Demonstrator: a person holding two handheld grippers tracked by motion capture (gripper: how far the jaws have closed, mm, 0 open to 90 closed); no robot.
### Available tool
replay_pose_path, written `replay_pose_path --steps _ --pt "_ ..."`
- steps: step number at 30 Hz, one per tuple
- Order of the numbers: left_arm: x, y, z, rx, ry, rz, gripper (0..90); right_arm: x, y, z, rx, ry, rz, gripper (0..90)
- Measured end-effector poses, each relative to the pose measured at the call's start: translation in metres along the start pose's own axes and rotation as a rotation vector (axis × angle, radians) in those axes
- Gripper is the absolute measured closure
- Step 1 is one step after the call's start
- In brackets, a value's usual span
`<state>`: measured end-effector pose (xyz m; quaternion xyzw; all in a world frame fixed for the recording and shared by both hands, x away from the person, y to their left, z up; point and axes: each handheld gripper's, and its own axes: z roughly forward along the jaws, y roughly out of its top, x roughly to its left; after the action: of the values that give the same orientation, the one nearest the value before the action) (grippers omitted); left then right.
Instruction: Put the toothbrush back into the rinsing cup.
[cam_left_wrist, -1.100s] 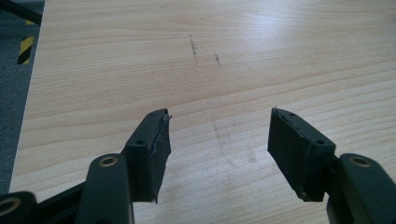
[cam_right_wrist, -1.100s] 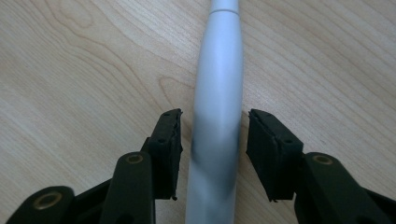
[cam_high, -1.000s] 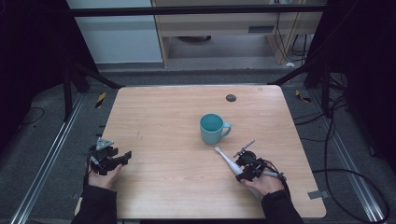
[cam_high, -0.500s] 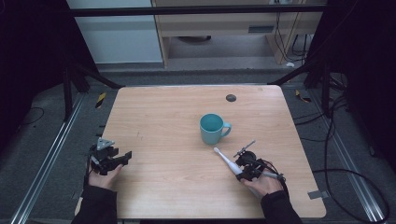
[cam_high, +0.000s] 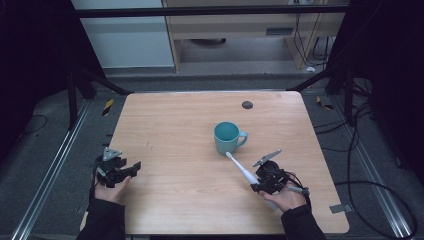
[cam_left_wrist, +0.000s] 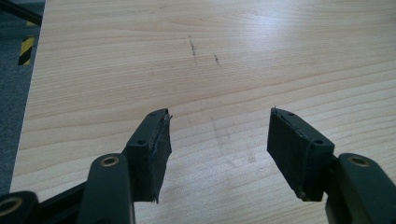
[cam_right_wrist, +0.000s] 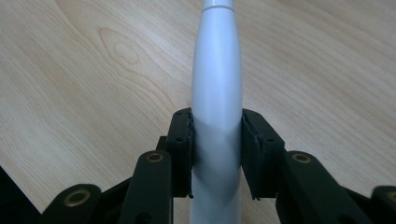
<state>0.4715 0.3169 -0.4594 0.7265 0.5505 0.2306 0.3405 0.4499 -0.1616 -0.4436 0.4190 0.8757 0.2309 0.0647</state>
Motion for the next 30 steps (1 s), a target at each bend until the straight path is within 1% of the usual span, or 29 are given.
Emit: replay_pose_path --steps 2,3,4,5,6,8,10,13,17,19,20,21,22,23,25,30 --pt "0.000 0.000 0.000 0.000 0.000 0.000 38.8 -0.001 0.000 -0.004 -0.022 0.001 0.000 66.4" --pt "0.000 0.000 0.000 0.000 0.000 0.000 38.8 -0.001 0.000 -0.007 -0.042 0.001 0.005 66.4" --pt "0.000 0.000 0.000 0.000 0.001 0.001 38.8 -0.002 0.000 -0.009 -0.056 0.002 -0.002 66.4" --pt "-0.001 0.000 0.000 0.000 0.001 0.002 38.8 -0.001 0.000 -0.011 -0.073 0.005 0.008 66.4" --pt "-0.001 0.000 0.000 0.000 0.001 0.002 38.8 -0.001 0.000 -0.013 -0.087 0.006 0.009 66.4" --pt "-0.001 0.000 0.000 -0.001 0.002 0.003 38.8 -0.002 0.000 -0.020 -0.147 0.014 0.010 66.4" --pt "-0.001 0.000 0.000 -0.001 0.001 0.002 38.8 -0.002 0.000 -0.024 -0.182 0.019 0.015 66.4" --pt "-0.001 0.000 0.000 -0.001 0.001 0.002 38.8 -0.004 0.000 -0.030 -0.257 0.016 0.020 66.4" --pt "-0.001 0.000 0.000 -0.004 0.002 0.003 38.8 -0.008 -0.001 -0.035 -0.329 0.015 0.053 66.4" --pt "-0.001 0.001 0.000 -0.004 0.003 0.006 38.8 -0.010 0.000 -0.036 -0.367 0.011 0.061 66.4" --pt "-0.001 0.001 0.000 -0.005 0.003 0.005 38.8 -0.010 0.000 -0.037 -0.378 0.009 0.072 66.4" --pt "-0.001 0.001 0.000 -0.007 0.004 0.004 38.8 -0.012 0.001 -0.038 -0.409 0.006 0.078 66.4" --pt "0.000 0.001 0.000 -0.009 0.005 0.003 38.8 -0.013 0.001 -0.038 -0.418 0.004 0.087 66.4" --pt "0.000 0.001 0.000 -0.011 0.004 0.002 38.8 -0.014 0.002 -0.039 -0.435 -0.001 0.088 66.4" --pt "-0.001 0.001 -0.001 -0.016 0.004 -0.001 38.8 -0.015 0.003 -0.041 -0.471 -0.004 0.104 66.4" --pt "-0.001 0.001 -0.001 -0.019 0.003 0.003 38.8 -0.020 0.009 -0.047 -0.527 -0.007 0.139 66.4"
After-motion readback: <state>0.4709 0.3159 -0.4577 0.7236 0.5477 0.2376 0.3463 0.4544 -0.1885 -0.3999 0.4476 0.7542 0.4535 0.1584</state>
